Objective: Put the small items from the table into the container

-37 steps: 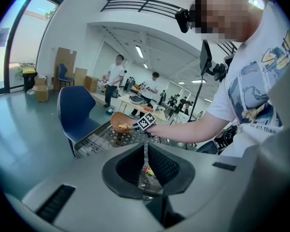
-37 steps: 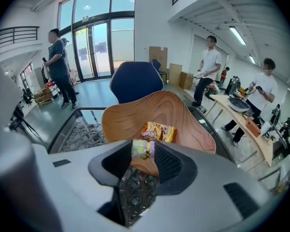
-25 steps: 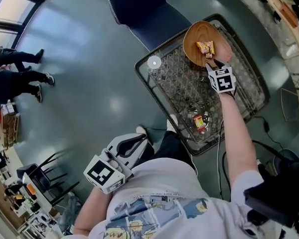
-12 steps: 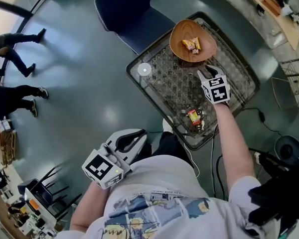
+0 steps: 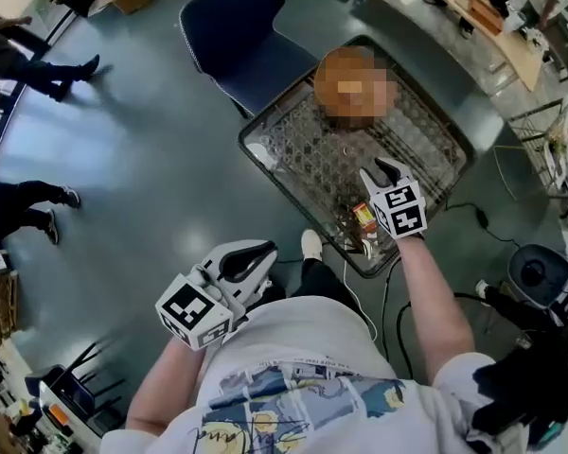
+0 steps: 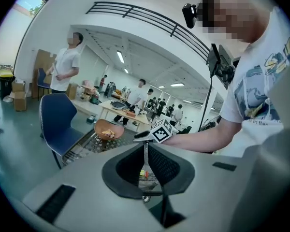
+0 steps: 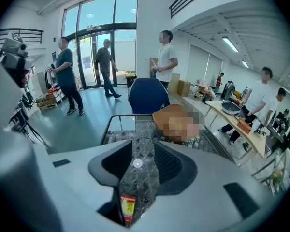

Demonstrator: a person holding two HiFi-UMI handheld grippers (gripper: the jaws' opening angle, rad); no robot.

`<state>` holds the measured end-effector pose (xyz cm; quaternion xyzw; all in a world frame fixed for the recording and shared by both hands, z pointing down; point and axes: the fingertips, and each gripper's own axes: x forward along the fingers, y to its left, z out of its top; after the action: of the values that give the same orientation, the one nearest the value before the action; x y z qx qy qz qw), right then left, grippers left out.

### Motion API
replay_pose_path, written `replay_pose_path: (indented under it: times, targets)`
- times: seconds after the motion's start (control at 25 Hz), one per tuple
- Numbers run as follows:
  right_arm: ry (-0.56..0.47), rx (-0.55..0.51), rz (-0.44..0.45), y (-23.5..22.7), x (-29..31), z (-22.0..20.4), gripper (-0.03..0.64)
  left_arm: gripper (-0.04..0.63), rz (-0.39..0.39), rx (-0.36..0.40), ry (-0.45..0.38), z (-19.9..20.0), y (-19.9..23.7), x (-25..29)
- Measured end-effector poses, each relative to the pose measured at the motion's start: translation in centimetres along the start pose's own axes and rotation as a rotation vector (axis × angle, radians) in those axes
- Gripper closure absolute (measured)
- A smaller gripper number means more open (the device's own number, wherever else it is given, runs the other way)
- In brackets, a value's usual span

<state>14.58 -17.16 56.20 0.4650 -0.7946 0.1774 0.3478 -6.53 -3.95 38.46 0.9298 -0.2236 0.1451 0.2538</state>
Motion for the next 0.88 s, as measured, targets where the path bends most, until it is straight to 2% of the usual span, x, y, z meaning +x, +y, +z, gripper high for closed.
replay_pose_path:
  times: [0.44,0.88]
  targets:
    - [-0.035,-0.011,-0.008,10.9,-7.3,-1.9,0.468,0.584,-0.086,-0.001,-0.028,-2.5,-2.0,-5.4]
    - [-0.016,0.060,-0.047,17.8,-10.7,-5.6,0.468,0.584,-0.183,0.042,0.008,-4.8,-3.4,-8.5]
